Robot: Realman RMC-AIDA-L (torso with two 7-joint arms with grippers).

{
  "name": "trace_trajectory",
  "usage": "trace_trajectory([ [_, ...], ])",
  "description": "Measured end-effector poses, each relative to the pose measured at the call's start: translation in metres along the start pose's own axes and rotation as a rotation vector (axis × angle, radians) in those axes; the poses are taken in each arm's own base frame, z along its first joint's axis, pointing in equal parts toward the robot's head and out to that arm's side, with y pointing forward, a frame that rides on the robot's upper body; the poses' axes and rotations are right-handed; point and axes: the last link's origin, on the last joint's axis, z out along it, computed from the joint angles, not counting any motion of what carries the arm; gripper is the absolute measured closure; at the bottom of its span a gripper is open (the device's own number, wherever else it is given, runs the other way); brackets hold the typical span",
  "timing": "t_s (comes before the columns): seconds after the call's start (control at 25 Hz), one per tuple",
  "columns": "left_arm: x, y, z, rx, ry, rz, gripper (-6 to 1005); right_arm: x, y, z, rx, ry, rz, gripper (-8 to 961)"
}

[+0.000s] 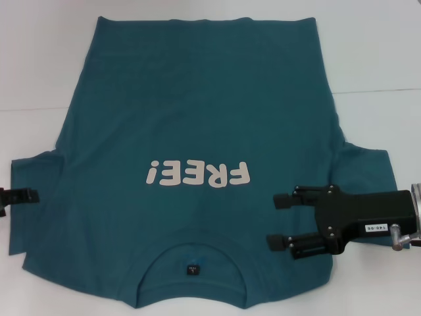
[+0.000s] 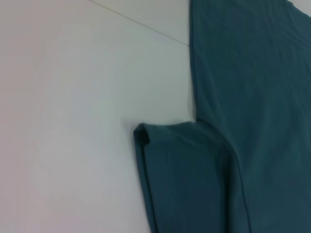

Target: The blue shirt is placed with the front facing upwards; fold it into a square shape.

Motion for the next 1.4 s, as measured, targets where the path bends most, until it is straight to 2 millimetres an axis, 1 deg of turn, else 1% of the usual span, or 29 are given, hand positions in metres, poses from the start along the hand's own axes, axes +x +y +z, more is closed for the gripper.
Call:
trace_trajectory([
  [0.32,-0.003,0.004,0.003,-0.013,-0.015,0.008,64,-0.001,0.001,0.001,-0.009,0.001,0.0,27],
  [0.48,-0.004,0.011,0.007,-0.03,-0.025,0.024,64,0.0,0.001,0.001,-0.013,0.003,-0.001,28],
  [0.72,-0.002,0.016,0.007,-0.047,-0.031,0.043,64,0.001,0.002,0.0,-0.015,0.004,0.002,28],
  [0.88,0.001,0.011,0.001,-0.028,-0.011,0.055,64,0.002,0.003,0.0,-0.014,0.004,0.008,28],
  [1.04,-0.002,0.007,0.002,0.006,-0.029,0.062,64,0.003,0.006,-0.001,-0.029,0.002,0.012,28],
  [1.24,-0.003,0.008,0.004,0.02,-0.031,0.067,64,0.003,0.006,-0.001,-0.035,0.001,0.018,28],
  [1.4,-0.004,0.013,0.007,0.008,-0.037,0.074,64,0.003,0.007,-0.001,-0.036,0.001,0.028,28],
])
